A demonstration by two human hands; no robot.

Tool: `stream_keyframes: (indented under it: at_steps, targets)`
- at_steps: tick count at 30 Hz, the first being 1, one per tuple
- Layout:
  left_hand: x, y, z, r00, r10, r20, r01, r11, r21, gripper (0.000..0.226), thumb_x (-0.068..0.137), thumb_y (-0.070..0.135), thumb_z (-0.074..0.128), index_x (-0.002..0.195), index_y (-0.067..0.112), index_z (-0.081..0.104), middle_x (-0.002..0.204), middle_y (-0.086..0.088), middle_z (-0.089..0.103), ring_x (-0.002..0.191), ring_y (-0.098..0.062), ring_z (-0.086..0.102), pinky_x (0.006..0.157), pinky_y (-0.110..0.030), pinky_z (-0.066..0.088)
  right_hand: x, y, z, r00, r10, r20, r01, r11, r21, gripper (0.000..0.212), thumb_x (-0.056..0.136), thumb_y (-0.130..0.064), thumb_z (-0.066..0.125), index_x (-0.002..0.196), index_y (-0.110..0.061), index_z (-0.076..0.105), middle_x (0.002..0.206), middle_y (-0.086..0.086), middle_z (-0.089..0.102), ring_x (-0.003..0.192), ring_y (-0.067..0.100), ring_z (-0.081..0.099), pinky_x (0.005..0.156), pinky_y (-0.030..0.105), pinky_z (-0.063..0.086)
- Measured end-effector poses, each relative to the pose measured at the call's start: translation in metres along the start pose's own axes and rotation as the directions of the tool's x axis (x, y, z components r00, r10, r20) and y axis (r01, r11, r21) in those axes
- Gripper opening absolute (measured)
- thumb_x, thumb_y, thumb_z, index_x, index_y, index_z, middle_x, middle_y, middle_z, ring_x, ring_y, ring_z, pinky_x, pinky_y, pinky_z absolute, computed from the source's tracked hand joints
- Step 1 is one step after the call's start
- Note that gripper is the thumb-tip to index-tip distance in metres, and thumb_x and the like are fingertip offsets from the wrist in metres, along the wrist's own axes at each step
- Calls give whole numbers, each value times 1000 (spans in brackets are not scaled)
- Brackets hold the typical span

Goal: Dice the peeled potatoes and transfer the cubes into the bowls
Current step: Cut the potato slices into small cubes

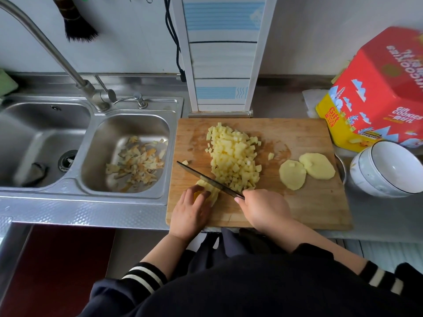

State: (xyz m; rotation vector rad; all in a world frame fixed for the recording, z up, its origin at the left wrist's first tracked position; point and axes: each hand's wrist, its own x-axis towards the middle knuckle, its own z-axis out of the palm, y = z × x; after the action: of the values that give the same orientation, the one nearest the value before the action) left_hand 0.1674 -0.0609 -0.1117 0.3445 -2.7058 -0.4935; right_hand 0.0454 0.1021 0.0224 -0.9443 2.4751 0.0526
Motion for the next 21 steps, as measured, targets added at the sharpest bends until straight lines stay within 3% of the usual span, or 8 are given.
stream_keyframes:
  at_steps: [7, 12, 17, 21]
  targets:
    - [-4, -6, 6, 999, 22, -32, -23, 999, -49, 30, 102, 42, 42, 110, 16, 53, 118, -20, 59, 100, -33, 59, 75, -38, 54, 7, -1, 0, 997, 31, 74, -33, 999, 26, 33, 105, -41, 30, 88, -19, 48, 71, -6, 46, 69, 19, 53, 57, 31, 39]
    - [-4, -7, 7, 999, 9, -41, -12, 997, -71, 24, 90, 32, 55, 108, 15, 51, 118, -23, 59, 98, -36, 61, 77, -38, 54, 18, -7, 3, 984, 68, 166, -73, 997, 25, 38, 106, -38, 32, 106, -12, 59, 93, 4, 63, 79, 22, 60, 64, 32, 45]
    - [-3, -7, 8, 999, 21, -49, -24, 997, -73, 26, 90, 30, 55, 111, 15, 52, 118, -21, 59, 99, -34, 60, 76, -38, 55, 22, 1, 5, 979, 128, 156, -148, 981, 123, 36, 102, -44, 38, 101, -15, 60, 85, 0, 60, 79, 22, 60, 64, 31, 45]
    - [-5, -6, 3, 997, 33, -65, -37, 997, -60, 27, 94, 35, 55, 112, 15, 54, 116, -14, 56, 95, -29, 59, 75, -37, 52, 16, 9, 9, 992, 91, 85, -106, 976, 189, 33, 101, -46, 38, 87, -20, 53, 80, -3, 60, 78, 20, 62, 63, 32, 45]
